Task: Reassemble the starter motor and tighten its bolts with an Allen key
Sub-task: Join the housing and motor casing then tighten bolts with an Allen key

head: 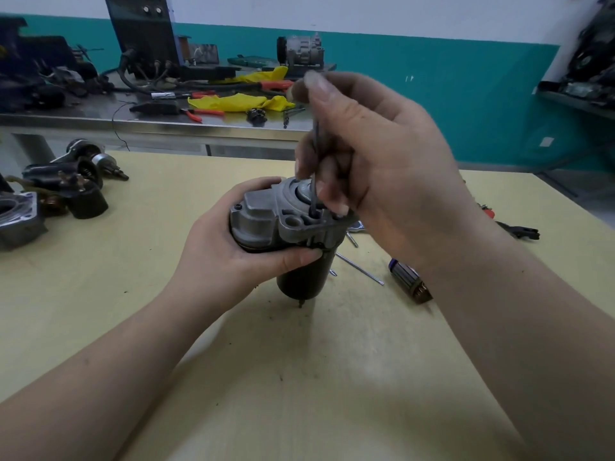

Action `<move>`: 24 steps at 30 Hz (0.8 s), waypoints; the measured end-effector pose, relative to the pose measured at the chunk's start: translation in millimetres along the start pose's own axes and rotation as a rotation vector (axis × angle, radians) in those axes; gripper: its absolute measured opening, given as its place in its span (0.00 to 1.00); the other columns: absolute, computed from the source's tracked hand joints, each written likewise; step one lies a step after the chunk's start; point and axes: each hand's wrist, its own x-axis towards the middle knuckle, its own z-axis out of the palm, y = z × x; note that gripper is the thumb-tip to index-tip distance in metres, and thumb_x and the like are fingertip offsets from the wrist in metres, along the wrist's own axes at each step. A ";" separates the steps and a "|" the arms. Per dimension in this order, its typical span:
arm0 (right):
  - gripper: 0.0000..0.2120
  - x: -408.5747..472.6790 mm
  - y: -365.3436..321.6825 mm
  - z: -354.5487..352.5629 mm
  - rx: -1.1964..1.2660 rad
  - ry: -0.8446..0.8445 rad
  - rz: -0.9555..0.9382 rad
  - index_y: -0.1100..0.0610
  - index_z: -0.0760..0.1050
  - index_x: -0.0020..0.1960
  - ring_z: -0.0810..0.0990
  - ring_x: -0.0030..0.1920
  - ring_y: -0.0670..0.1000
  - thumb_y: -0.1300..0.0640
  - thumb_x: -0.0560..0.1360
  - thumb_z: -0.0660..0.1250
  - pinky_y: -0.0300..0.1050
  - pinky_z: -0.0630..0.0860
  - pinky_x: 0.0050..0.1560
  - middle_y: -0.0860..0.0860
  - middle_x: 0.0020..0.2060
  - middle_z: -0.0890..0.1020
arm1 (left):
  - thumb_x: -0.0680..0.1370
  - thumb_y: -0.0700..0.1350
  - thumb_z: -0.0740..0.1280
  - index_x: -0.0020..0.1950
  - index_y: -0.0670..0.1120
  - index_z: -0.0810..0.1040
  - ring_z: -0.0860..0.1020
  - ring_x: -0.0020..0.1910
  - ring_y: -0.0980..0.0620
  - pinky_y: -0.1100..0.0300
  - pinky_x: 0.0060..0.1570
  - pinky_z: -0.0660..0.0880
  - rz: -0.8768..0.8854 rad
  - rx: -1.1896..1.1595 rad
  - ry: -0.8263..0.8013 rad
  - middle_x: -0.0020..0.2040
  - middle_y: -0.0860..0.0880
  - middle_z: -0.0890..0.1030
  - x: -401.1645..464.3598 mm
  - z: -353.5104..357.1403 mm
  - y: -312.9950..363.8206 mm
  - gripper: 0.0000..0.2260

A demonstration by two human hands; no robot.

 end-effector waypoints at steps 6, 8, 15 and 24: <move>0.08 -12.4 19.8 -2.2 -0.238 0.169 -0.339 0.63 0.81 0.59 0.81 0.28 0.48 0.67 0.80 0.72 0.39 0.77 0.28 0.56 0.40 0.88 | 0.59 0.49 0.90 0.70 0.58 0.78 0.84 0.60 0.62 0.70 0.56 0.79 -0.009 0.028 -0.049 0.61 0.62 0.86 1.4 -0.5 -0.6 0.42; 0.11 -14.8 26.6 3.5 -0.230 0.208 -0.417 0.64 0.80 0.62 0.81 0.30 0.46 0.68 0.80 0.71 0.36 0.77 0.30 0.56 0.39 0.87 | 0.58 0.49 0.89 0.72 0.57 0.77 0.84 0.60 0.62 0.69 0.57 0.79 -0.010 0.042 -0.054 0.61 0.62 0.85 1.9 -0.9 -1.3 0.44; 0.19 -13.5 18.4 -0.8 -0.397 0.061 -0.439 0.61 0.74 0.75 0.77 0.29 0.55 0.64 0.85 0.64 0.40 0.75 0.31 0.63 0.38 0.80 | 0.60 0.49 0.88 0.71 0.58 0.77 0.84 0.60 0.61 0.69 0.56 0.80 -0.010 0.033 -0.043 0.62 0.61 0.85 1.3 -1.5 -2.8 0.42; 0.04 -9.1 5.9 6.6 -0.375 0.114 -0.384 0.61 0.81 0.48 0.78 0.25 0.46 0.63 0.82 0.71 0.34 0.72 0.29 0.53 0.31 0.81 | 0.58 0.48 0.89 0.70 0.58 0.78 0.85 0.60 0.59 0.68 0.56 0.80 -0.016 0.000 -0.035 0.62 0.60 0.86 2.5 0.5 -4.4 0.42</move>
